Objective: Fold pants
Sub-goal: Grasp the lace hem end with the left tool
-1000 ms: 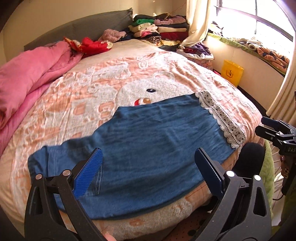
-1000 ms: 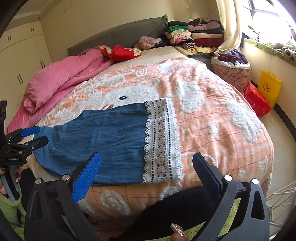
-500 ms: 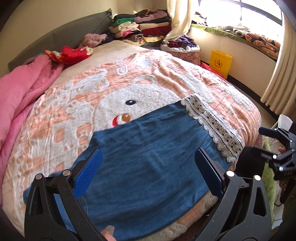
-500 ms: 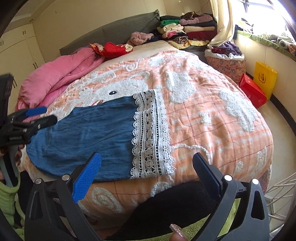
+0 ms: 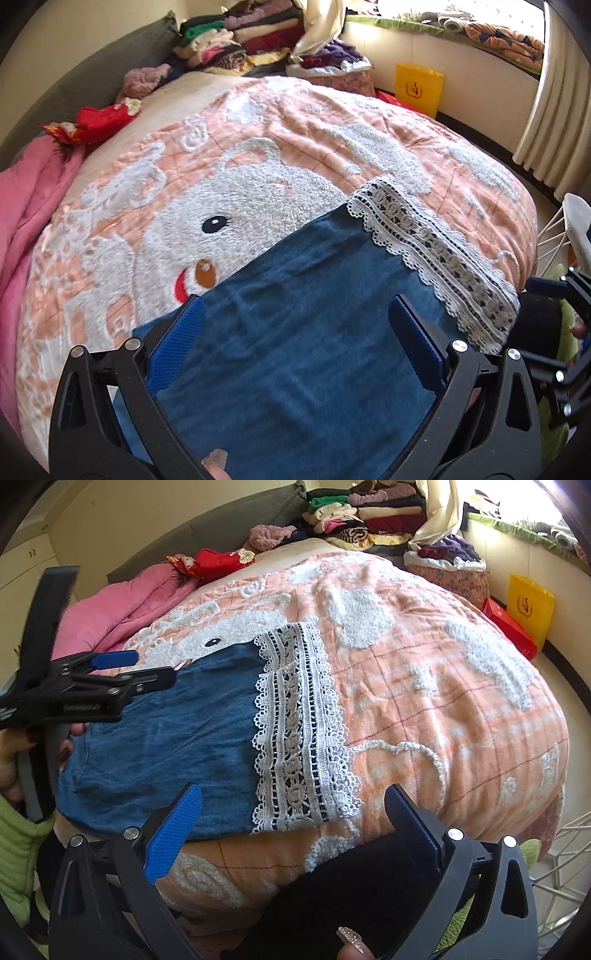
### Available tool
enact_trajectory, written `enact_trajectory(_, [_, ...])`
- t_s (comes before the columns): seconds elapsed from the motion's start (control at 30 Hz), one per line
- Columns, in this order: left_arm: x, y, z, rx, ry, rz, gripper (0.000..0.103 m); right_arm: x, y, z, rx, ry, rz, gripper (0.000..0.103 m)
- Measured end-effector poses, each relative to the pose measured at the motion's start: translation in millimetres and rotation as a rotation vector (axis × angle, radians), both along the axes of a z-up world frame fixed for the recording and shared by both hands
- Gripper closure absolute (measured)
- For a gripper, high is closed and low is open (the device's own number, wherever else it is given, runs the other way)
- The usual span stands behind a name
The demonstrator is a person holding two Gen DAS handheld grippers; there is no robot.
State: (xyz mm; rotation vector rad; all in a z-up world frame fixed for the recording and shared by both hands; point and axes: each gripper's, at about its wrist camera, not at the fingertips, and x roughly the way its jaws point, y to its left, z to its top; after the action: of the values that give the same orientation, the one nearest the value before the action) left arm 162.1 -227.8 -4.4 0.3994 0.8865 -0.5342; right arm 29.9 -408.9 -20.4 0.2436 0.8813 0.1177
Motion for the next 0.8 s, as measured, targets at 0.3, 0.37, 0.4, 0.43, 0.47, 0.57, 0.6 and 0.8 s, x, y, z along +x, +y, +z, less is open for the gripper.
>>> enact_trajectory(0.3, [41,-20,-15,-0.029,0.073,-0.050,0.010,13,-8,-11,0.077,0.035,-0.054,0.005])
enact_trajectory(0.37, [46,-30,-19,-0.008,0.065,-0.078,0.010,16,-9,-14,0.090,0.044,-0.059,0.005])
enact_trajectory(0.4, [48,-34,-21,0.000,0.062,-0.092,0.010,17,-10,-16,0.100,0.048,-0.063,0.005])
enact_trajectory(0.43, [50,-39,-24,0.014,0.053,-0.111,0.010,18,-10,-18,0.110,0.052,-0.061,0.005])
enact_trajectory(0.47, [51,-42,-25,0.018,0.052,-0.121,0.010,20,-11,-20,0.119,0.060,-0.062,0.005])
enact_trajectory(0.57, [57,-51,-32,0.012,0.070,-0.149,0.010,22,-13,-24,0.143,0.074,-0.059,0.005])
enact_trajectory(0.6, [59,-53,-34,0.009,0.077,-0.158,0.012,23,-13,-25,0.148,0.076,-0.061,0.005])
enact_trajectory(0.8, [61,-67,-44,-0.030,0.122,-0.215,0.042,25,-15,-25,0.189,0.058,-0.044,0.005])
